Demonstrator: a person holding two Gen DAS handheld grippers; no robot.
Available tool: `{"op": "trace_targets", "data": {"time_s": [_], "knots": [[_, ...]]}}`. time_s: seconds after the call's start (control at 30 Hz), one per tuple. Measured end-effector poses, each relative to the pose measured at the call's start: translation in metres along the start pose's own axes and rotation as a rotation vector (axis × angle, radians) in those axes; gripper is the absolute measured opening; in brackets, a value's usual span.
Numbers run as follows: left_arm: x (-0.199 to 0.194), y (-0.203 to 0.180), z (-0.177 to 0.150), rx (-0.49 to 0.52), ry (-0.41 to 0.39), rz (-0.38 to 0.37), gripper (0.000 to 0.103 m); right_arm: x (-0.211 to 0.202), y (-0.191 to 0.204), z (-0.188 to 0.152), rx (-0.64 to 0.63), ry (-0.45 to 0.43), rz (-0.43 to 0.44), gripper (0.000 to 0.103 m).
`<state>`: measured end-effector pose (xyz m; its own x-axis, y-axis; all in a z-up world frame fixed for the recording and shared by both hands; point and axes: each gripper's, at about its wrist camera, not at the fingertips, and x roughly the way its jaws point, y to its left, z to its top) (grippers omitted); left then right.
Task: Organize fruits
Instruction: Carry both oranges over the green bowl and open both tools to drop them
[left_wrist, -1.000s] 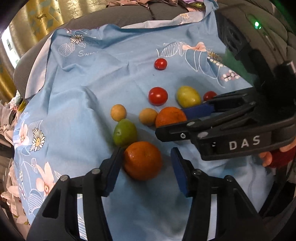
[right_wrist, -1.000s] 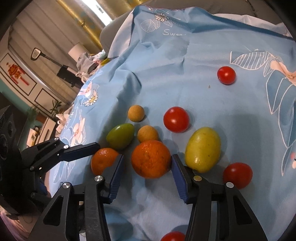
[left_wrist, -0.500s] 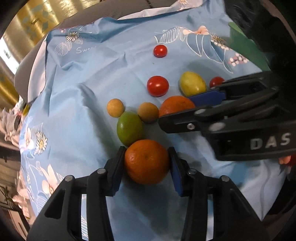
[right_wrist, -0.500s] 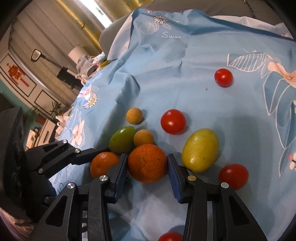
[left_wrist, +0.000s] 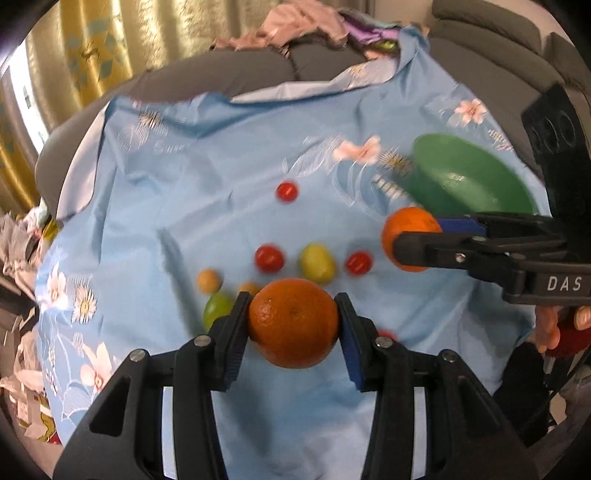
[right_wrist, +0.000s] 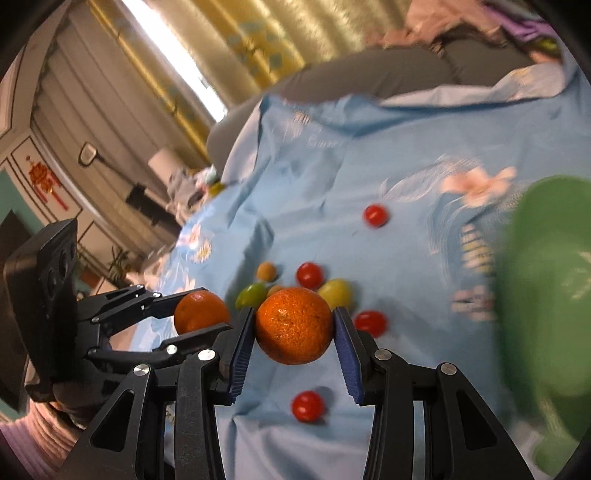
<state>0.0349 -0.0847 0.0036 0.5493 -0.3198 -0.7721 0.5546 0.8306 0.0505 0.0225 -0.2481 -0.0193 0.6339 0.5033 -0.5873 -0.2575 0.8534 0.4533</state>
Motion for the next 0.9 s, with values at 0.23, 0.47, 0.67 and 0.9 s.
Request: {"op": "trace_targets", "data": {"time_s": [0.23,0.47,0.67,0.9], "knots": [[-0.010,-0.050,0.042,0.051,-0.082,-0.085,0.045,-0.064,-0.028,0.000,0.034,-0.126,-0.097,0.044],[0.006,-0.116,0.081,0.121,-0.108,-0.190,0.045,-0.117,-0.071,-0.008,0.102,-0.212,-0.223,0.045],[0.031,-0.159,0.096,0.183,-0.070,-0.228,0.045,-0.131,-0.105,-0.017,0.155,-0.217,-0.316,0.045],[0.055,-0.180,0.094,0.233,-0.005,-0.200,0.045,-0.132,-0.129,-0.028,0.173,-0.185,-0.387,0.045]]}}
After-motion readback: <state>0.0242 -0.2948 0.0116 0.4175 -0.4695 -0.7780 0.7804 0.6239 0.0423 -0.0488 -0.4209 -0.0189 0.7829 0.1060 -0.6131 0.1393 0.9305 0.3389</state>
